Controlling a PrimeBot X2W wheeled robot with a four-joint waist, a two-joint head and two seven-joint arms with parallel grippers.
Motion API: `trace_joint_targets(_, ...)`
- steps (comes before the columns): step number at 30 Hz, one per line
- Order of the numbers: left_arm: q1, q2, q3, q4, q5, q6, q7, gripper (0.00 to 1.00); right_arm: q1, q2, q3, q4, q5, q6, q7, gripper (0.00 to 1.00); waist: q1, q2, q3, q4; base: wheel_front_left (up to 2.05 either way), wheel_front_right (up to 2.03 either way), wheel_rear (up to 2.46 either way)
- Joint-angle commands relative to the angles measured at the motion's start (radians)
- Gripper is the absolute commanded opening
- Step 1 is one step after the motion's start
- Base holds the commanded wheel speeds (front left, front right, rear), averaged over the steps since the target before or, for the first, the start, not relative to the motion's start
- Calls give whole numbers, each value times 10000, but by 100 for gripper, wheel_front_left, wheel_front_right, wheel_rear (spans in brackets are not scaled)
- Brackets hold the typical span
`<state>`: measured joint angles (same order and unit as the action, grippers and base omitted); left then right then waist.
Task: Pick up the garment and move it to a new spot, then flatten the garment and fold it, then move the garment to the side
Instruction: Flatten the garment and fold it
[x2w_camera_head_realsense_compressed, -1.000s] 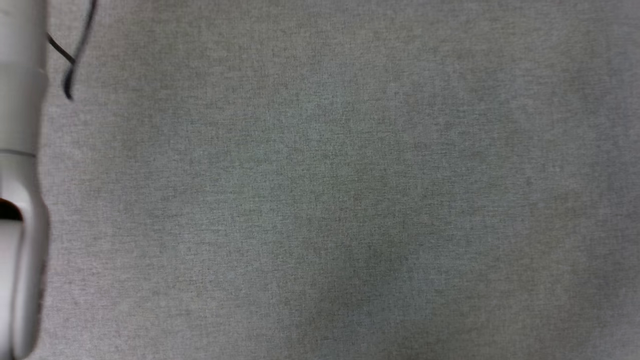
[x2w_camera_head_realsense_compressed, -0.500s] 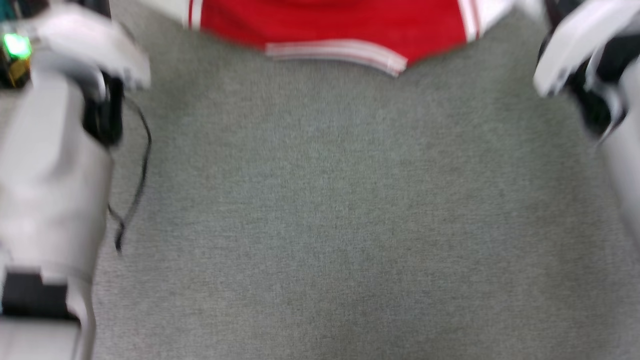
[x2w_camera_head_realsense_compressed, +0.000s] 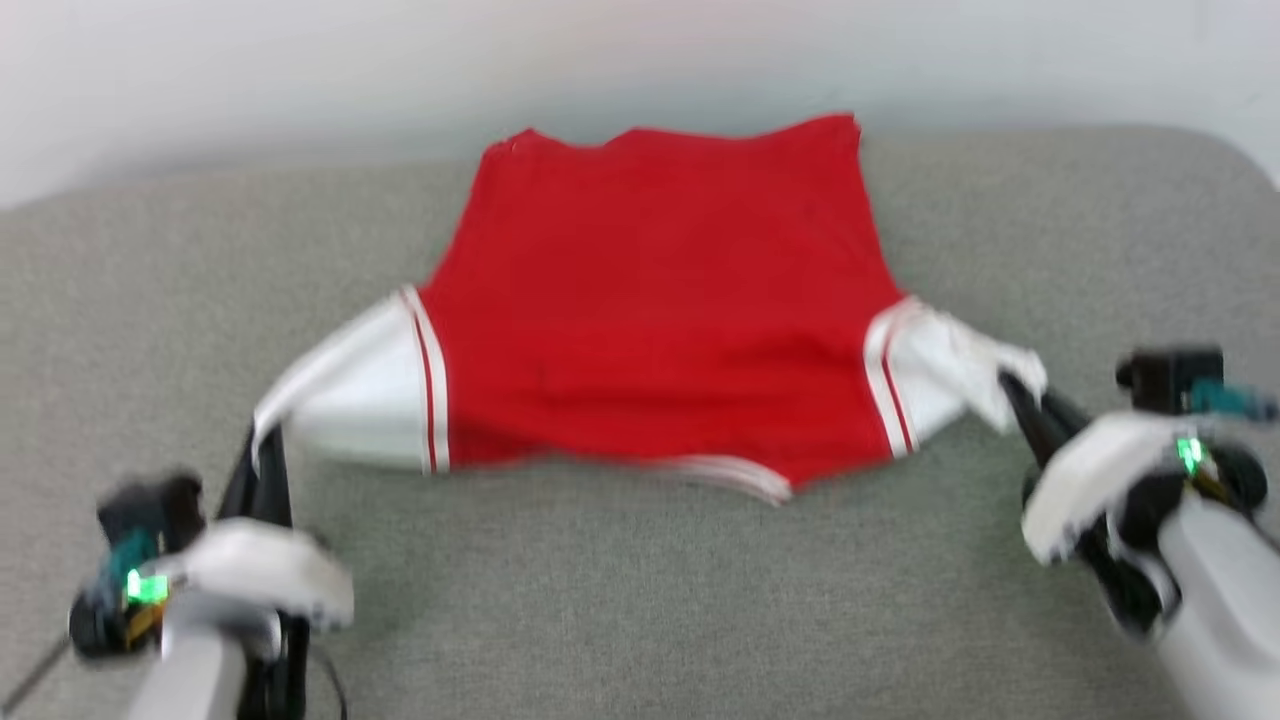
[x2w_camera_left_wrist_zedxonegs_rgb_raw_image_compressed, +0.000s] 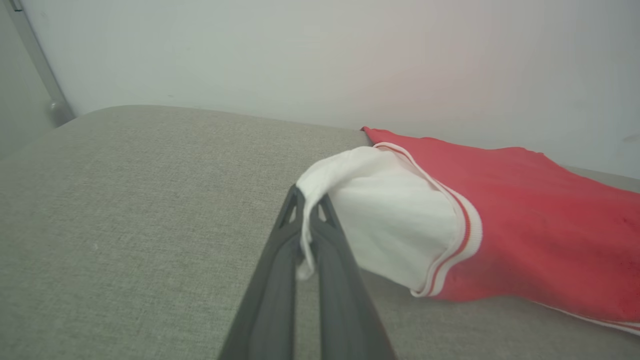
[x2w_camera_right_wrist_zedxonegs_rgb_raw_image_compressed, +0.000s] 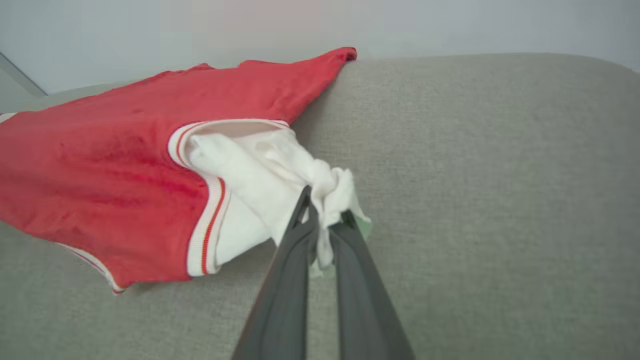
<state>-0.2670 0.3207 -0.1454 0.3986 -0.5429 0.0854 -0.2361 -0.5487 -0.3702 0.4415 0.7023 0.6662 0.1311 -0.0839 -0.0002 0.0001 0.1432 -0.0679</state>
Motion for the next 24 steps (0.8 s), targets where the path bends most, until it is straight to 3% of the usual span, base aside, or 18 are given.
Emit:
trace_joint_targets(1, 654, 93, 72, -433, -44, 212, 143, 0, 577, -133, -111, -248, -107, -5, 67, 0, 2, -1, -567, -7, 0, 0, 0)
trace_joint_targets(10, 4319, 254, -199, -3886, 76, 1596, 1718, 0, 4376, -154, -1694, -2544, -1006, -7, 1601, 0, 2, -1, -1321, 222, 0, 0, 0)
trace_joint_targets(16, 5407, 138, -408, -4762, 39, 1995, 2208, 0, 6401, 366, -2769, -3913, -1766, -5, 3389, 0, 2, -1, -1454, 372, 0, 0, 0)
trace_joint_targets(18, 5422, 97, -503, -4877, 108, 2030, 2192, 0, 6691, 584, -2962, -4289, -1897, -5, 3820, 49, 2, -1, -1424, 419, 0, 0, 0)
trace_joint_targets(19, 5360, 46, -535, -4917, 80, 2022, 2156, 0, 6792, 664, -3030, -4412, -1921, -5, 3987, 100, 2, -1, -1420, 452, 0, 0, 0)
trace_joint_targets(24, 4922, 125, -682, -5111, 341, 1953, 2062, 0, 6316, 902, -3516, -5448, -2160, -5, 3831, 100, 2, -1, -1211, 586, 0, 0, 0)
